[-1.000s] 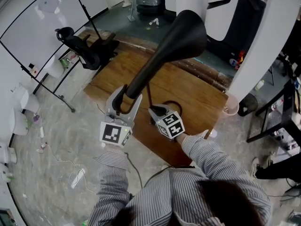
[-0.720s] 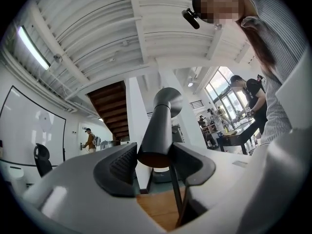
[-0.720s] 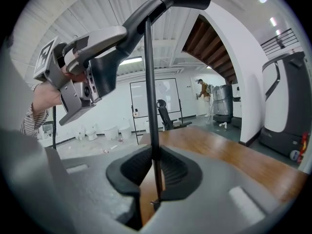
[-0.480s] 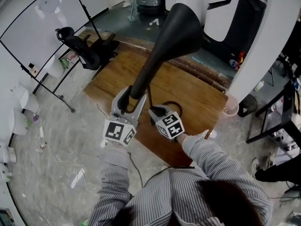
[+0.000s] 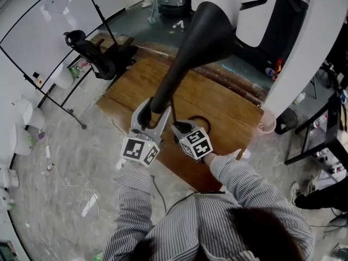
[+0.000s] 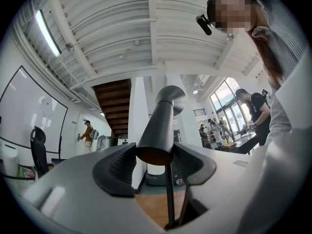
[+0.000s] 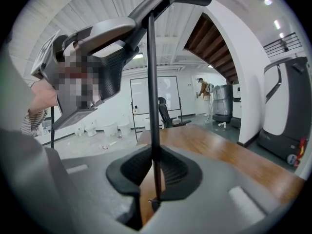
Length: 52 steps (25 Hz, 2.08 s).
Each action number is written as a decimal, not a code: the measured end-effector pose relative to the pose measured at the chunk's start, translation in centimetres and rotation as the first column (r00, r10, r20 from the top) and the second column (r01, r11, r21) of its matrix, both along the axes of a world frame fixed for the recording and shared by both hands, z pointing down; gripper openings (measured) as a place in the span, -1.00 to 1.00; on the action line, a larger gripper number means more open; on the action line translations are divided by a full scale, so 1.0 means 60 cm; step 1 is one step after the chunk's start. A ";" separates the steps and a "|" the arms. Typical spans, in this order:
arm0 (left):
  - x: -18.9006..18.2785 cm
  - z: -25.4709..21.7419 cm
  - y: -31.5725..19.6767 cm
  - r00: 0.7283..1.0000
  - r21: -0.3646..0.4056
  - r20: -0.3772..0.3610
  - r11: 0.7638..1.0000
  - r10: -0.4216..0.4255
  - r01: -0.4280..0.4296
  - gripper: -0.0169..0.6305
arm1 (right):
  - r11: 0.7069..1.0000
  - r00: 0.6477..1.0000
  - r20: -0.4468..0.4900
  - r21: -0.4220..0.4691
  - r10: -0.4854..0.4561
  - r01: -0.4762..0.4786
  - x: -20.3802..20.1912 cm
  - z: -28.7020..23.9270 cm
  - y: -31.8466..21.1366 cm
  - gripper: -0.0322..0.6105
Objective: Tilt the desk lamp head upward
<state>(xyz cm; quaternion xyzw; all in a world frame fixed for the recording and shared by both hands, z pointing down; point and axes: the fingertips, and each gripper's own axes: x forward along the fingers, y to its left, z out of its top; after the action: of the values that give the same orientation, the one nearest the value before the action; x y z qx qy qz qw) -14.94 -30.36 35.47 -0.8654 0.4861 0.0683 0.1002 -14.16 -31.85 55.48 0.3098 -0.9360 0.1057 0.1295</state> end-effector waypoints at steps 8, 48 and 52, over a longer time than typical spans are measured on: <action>-0.007 0.005 0.002 0.999 -0.002 0.020 0.999 -0.034 0.034 -0.22 | 0.998 0.999 -0.013 0.034 -0.043 0.044 0.002 -0.008 0.004 -0.75; 0.078 0.187 0.101 0.995 -0.407 -0.093 0.913 -0.027 -0.014 -0.94 | 0.992 0.988 0.151 0.126 -0.014 -0.005 0.130 -0.144 0.120 -0.89; 0.078 0.180 0.100 0.995 -0.405 -0.097 0.914 -0.019 -0.022 -0.94 | 0.991 0.990 0.143 0.135 -0.019 0.000 0.128 -0.147 0.123 -0.89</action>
<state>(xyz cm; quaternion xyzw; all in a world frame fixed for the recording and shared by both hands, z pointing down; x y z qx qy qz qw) -10.26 -24.38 46.27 -0.8634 0.4932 0.0087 -0.1057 -6.50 -24.45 46.68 0.3049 -0.9494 0.0637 0.0411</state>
